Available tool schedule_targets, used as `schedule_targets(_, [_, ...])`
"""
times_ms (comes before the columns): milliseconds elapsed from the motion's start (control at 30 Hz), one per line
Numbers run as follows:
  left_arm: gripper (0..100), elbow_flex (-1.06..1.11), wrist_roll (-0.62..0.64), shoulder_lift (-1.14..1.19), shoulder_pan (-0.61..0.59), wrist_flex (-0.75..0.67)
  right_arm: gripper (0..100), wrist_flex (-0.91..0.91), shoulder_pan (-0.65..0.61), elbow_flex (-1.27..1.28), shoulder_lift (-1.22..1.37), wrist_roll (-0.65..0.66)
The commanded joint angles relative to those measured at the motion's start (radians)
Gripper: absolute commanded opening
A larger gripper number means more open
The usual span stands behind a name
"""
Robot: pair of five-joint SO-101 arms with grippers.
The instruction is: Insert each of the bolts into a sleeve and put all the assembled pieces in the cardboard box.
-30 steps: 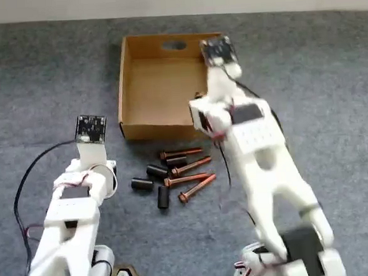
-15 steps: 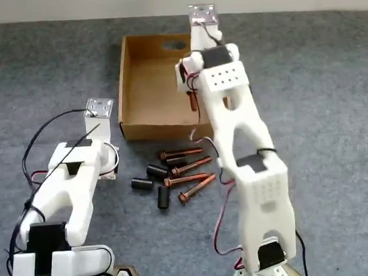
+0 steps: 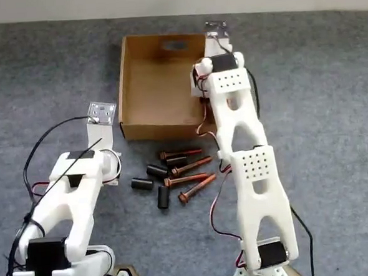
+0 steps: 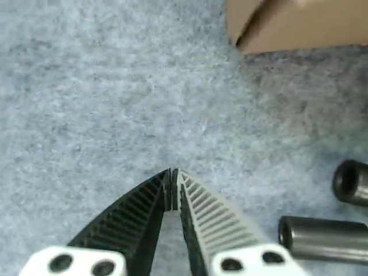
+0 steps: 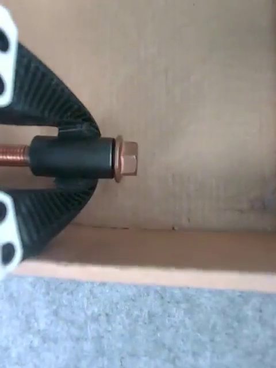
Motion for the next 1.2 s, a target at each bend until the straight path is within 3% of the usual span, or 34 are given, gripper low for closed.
schedule_targets(0, [5, -0.001, 0.006, -0.038, 0.024, -0.011, 0.7, 0.005, 0.007, -0.051, -0.021, -0.003])
schedule_targets(867, [5, -0.004, 0.006, -0.038, 0.022, -0.011, 1.1, 0.001, 0.002, -0.056, 0.077, -0.008])
schedule_targets(1067, [5, -0.004, 0.008, -0.038, 0.022, -0.011, 17.6, 0.007, 0.001, -0.058, 0.065, -0.008])
schedule_targets(1167, [5, -0.004, 0.008, -0.038, 0.022, -0.011, 18.2, 0.007, 0.001, -0.091, 0.050, -0.008])
